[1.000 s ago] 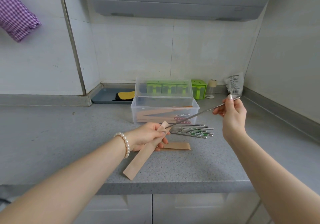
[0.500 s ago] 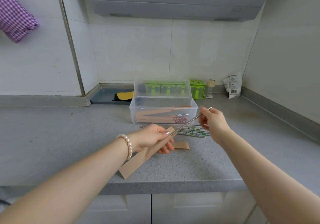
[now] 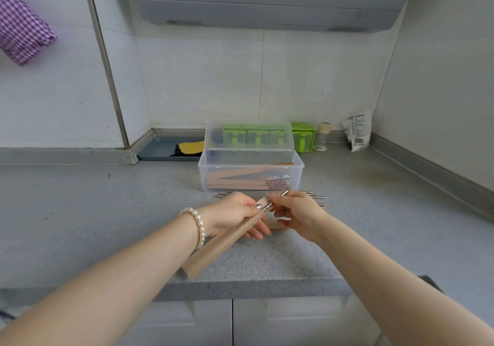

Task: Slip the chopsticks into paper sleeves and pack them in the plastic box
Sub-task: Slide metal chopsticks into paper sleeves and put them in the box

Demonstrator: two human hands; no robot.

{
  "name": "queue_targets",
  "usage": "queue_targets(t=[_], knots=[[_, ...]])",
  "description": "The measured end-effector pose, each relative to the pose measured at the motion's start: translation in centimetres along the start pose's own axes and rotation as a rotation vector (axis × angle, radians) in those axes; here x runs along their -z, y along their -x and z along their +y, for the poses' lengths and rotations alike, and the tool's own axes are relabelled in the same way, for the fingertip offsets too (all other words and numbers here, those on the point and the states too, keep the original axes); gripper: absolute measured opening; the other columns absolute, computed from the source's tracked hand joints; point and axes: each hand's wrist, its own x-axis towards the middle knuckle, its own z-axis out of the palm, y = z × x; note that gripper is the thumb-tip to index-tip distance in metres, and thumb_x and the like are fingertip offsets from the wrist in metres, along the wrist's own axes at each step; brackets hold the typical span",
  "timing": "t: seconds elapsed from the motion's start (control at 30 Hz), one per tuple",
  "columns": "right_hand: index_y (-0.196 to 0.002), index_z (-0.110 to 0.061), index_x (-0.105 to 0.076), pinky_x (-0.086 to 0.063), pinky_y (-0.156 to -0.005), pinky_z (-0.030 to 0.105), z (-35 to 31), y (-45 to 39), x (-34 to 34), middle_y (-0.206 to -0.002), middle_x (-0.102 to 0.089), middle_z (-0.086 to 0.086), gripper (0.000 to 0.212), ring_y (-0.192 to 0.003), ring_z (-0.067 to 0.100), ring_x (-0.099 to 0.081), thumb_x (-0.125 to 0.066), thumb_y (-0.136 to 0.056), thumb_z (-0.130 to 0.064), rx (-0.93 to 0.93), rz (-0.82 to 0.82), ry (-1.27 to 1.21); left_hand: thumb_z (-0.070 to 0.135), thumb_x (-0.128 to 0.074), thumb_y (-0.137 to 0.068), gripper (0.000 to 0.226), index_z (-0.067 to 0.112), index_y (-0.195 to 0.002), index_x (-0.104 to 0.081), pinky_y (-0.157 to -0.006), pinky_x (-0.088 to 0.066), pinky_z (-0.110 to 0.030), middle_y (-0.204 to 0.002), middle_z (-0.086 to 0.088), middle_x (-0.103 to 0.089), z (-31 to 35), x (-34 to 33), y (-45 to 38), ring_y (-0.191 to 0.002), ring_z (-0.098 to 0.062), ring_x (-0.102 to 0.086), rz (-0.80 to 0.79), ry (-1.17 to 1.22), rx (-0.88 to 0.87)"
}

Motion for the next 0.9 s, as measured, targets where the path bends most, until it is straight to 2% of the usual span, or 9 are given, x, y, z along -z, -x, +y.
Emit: queue_targets(t=[0.13,0.2,0.27,0.33,0.37,0.43,0.57,0.73,0.9], knots=[[-0.075,-0.013,-0.064,-0.037,-0.055,0.025,0.1,0.1,-0.1,-0.072,-0.06,0.003,0.016,-0.06,0.013,-0.048,-0.067,-0.083,-0.026,-0.012,-0.023,0.008,0.023,-0.035,-0.101,0.031,0.003,-0.095,-0.059,-0.063,-0.053,-0.025,-0.081,-0.007,-0.072,-0.1,0.1,0.0,-0.068,-0.016,-0.069,-0.006,0.013,0.001],[-0.085,-0.012,-0.067,-0.04,-0.06,0.027,-0.5,-0.1,0.3,-0.07,-0.06,0.0,0.026,-0.061,0.013,-0.05,-0.062,-0.086,-0.037,0.032,0.022,0.044,0.025,-0.035,-0.101,0.032,0.003,-0.096,-0.058,-0.061,-0.052,-0.025,-0.083,-0.008,-0.072,0.0,0.2,0.0,-0.067,-0.017,-0.069,0.007,0.026,-0.002],[-0.096,-0.007,-0.067,-0.045,-0.065,0.029,-1.5,-0.8,1.7,-0.071,-0.061,0.001,0.034,-0.064,0.014,-0.053,-0.057,-0.089,-0.039,0.142,0.19,0.163,0.025,-0.035,-0.101,0.032,0.003,-0.096,-0.058,-0.061,-0.052,-0.025,-0.085,-0.009,-0.072,0.1,0.6,0.0,-0.066,-0.018,-0.069,0.023,0.035,-0.001],[-0.094,-0.004,-0.068,-0.046,-0.069,0.032,-2.0,-2.0,4.1,-0.074,-0.063,0.003,0.029,-0.068,0.017,-0.055,-0.06,-0.088,-0.031,0.239,0.386,0.421,0.025,-0.035,-0.101,0.032,0.003,-0.097,-0.058,-0.061,-0.053,-0.026,-0.085,-0.009,-0.072,0.1,1.1,0.1,-0.064,-0.017,-0.069,0.027,0.035,0.015],[-0.09,-0.004,-0.068,-0.046,-0.069,0.031,-1.8,-2.7,5.3,-0.075,-0.063,0.004,0.023,-0.07,0.019,-0.056,-0.064,-0.087,-0.026,0.247,0.434,0.559,0.025,-0.036,-0.101,0.032,0.002,-0.098,-0.058,-0.061,-0.053,-0.026,-0.085,-0.009,-0.072,0.1,1.4,0.1,-0.063,-0.016,-0.068,0.027,0.034,0.027],[-0.086,-0.005,-0.069,-0.046,-0.07,0.03,-1.1,-3.8,7.2,-0.078,-0.063,0.006,0.011,-0.076,0.022,-0.056,-0.067,-0.083,-0.016,0.2,0.418,0.776,0.024,-0.036,-0.101,0.031,0.002,-0.099,-0.058,-0.059,-0.053,-0.026,-0.085,-0.01,-0.071,0.0,1.8,0.3,-0.061,-0.016,-0.068,0.03,0.02,0.046],[-0.084,-0.012,-0.068,-0.044,-0.069,0.028,0.8,-5.2,8.1,-0.082,-0.065,0.004,0.008,-0.079,0.021,-0.057,-0.068,-0.082,-0.02,0.163,0.322,1.032,0.024,-0.037,-0.1,0.03,0.006,-0.095,-0.061,-0.056,-0.053,-0.024,-0.083,-0.009,-0.072,-0.5,2.3,0.4,-0.061,-0.016,-0.067,0.054,-0.015,0.072],[-0.089,-0.011,-0.067,-0.045,-0.071,0.03,1.4,-6.2,7.7,-0.086,-0.063,0.005,0.011,-0.08,0.021,-0.054,-0.062,-0.086,-0.021,0.183,0.313,1.131,0.025,-0.038,-0.1,0.029,0.007,-0.096,-0.061,-0.057,-0.054,-0.023,-0.084,-0.008,-0.072,-0.8,2.6,0.4,-0.062,-0.016,-0.067,0.06,-0.023,0.087],[-0.093,-0.011,-0.07,-0.041,-0.072,0.024,0.2,-6.9,8.2,-0.089,-0.065,0.004,0.014,-0.082,0.017,-0.055,-0.067,-0.083,-0.019,0.13,0.206,1.16,0.025,-0.039,-0.099,0.028,0.008,-0.096,-0.062,-0.057,-0.054,-0.023,-0.089,-0.012,-0.072,-1.2,2.9,0.4,-0.064,-0.016,-0.067,0.056,-0.029,0.097]])
